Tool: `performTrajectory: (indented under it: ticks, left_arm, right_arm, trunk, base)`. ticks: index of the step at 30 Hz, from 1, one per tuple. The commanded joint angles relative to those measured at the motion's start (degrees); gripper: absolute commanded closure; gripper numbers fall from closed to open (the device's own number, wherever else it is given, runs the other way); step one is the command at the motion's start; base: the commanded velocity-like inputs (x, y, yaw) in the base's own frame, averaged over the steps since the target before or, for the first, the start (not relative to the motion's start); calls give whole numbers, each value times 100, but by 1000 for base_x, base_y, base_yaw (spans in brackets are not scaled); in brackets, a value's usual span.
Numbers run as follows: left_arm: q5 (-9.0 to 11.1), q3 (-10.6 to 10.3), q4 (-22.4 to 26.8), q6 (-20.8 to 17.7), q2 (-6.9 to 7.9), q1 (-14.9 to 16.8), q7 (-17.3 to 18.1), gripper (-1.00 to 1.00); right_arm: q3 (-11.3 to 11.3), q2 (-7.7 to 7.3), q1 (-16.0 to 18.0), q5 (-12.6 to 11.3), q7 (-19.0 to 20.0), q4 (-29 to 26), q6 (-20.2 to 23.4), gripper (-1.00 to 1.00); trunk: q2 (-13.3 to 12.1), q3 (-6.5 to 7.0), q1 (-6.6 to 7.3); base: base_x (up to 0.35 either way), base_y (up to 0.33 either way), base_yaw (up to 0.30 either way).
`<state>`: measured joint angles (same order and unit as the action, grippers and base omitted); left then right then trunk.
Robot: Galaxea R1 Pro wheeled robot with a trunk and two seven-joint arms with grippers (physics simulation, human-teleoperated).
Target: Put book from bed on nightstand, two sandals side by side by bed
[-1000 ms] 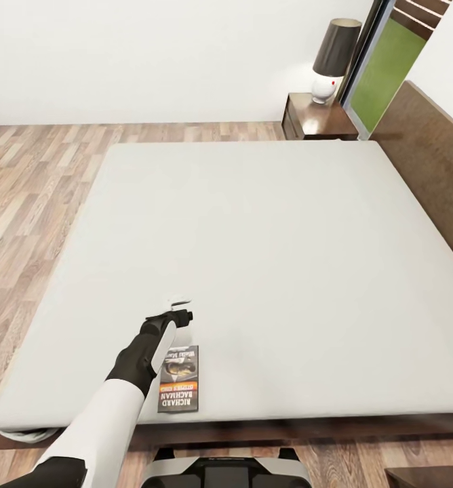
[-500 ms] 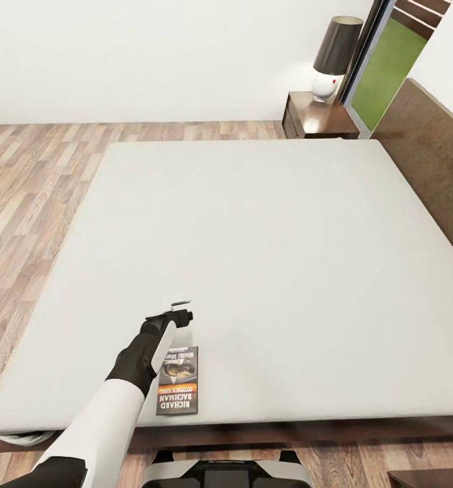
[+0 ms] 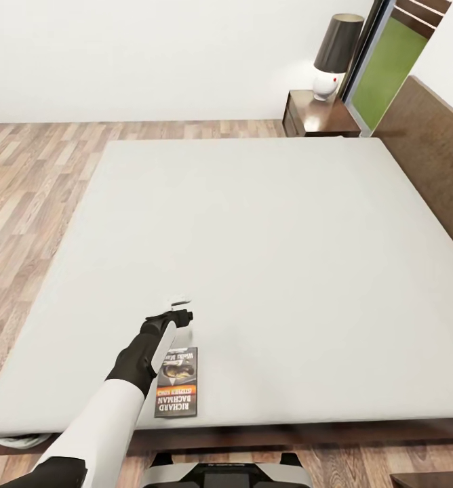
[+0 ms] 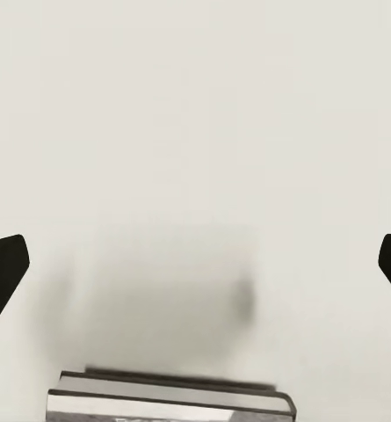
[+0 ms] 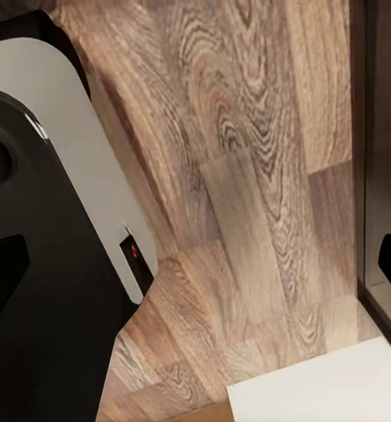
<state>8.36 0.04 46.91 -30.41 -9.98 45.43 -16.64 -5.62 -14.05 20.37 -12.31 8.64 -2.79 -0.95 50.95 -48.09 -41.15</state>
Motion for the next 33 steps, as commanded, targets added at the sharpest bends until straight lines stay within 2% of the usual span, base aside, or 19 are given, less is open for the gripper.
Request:
performTrajectory:
  ticks: [1,33]
  left_arm:
    - [61,1,8,-18,-2,1,-42,-100]
    - [76,5,2,-1,-2,2,-15,-100]
  right_arm:
    - [-45,-1,2,-17,32,6,-10,-100]
    - [-45,-1,2,-17,32,6,-10,-100]
  trunk:
    - [5,-4,-1]
    - [5,-4,-1]
  base:
    - [0,0,0]
    - [-36,0,0]
